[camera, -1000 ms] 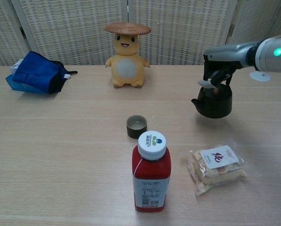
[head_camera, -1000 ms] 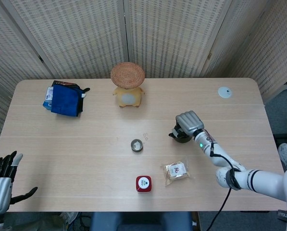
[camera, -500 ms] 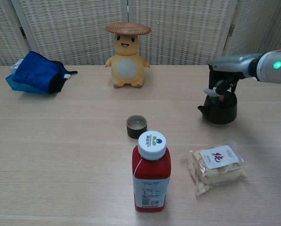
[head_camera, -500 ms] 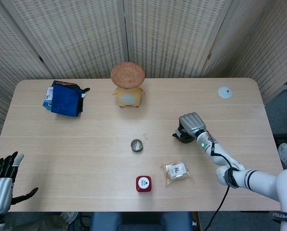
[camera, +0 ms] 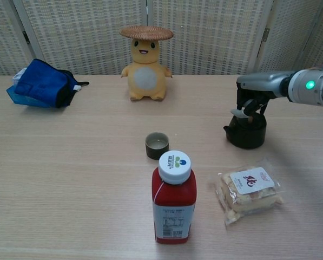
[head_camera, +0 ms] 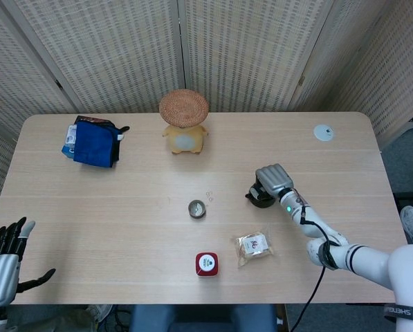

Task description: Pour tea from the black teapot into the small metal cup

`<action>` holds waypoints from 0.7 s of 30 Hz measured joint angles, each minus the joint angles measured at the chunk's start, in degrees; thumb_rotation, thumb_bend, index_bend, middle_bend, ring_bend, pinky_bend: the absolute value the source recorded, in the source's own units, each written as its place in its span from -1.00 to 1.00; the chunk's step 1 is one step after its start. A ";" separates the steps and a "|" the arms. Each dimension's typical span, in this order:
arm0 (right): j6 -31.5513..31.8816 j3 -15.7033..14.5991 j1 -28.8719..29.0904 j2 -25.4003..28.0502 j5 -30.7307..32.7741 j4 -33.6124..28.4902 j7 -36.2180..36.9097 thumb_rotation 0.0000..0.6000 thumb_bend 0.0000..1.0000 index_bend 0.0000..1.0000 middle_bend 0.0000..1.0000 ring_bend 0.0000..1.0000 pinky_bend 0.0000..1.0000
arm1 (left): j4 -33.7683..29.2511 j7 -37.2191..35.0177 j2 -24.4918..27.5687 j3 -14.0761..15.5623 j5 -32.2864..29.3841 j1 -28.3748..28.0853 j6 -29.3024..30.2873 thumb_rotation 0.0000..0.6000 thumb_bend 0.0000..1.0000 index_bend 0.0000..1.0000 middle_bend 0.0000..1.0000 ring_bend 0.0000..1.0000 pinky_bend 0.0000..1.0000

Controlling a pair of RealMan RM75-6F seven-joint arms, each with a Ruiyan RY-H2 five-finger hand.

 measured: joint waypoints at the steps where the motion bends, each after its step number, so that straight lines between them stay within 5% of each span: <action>1: -0.13 0.12 -0.06 -0.09 -0.10 0.17 0.12 0.36 -0.44 1.00 1.00 0.94 -0.07 | 0.00 -0.02 0.00 -0.01 -0.04 -0.02 0.00 0.67 -0.97 -1.00 -1.00 -1.00 -1.00; 4: -0.20 0.48 -0.28 -0.24 -0.51 0.37 0.57 0.37 -0.79 1.00 1.00 0.92 -0.10 | 0.04 -0.05 -0.02 0.07 -0.05 0.01 0.05 0.66 -0.97 -1.00 -1.00 -1.00 -1.00; 7: -0.19 1.05 -0.55 -0.16 -1.00 0.38 1.27 0.38 -0.94 1.00 1.00 0.90 -0.11 | 0.08 -0.04 -0.03 0.10 -0.11 0.05 0.12 0.66 -0.97 -1.00 -1.00 -1.00 -1.00; 14: 0.60 1.44 -0.90 0.25 -1.31 -0.28 0.09 0.39 -1.00 0.98 0.93 0.75 -0.15 | 0.22 -0.12 -0.12 0.17 -0.20 0.09 0.21 0.66 -0.97 -1.00 -1.00 -1.00 -1.00; 21: 1.35 1.25 -0.88 0.89 0.76 -2.21 -3.98 0.39 -1.00 0.65 0.60 0.45 -0.21 | 0.47 -0.43 -0.22 0.27 -0.18 0.17 0.37 0.66 -0.97 -1.00 -1.00 -1.00 -1.00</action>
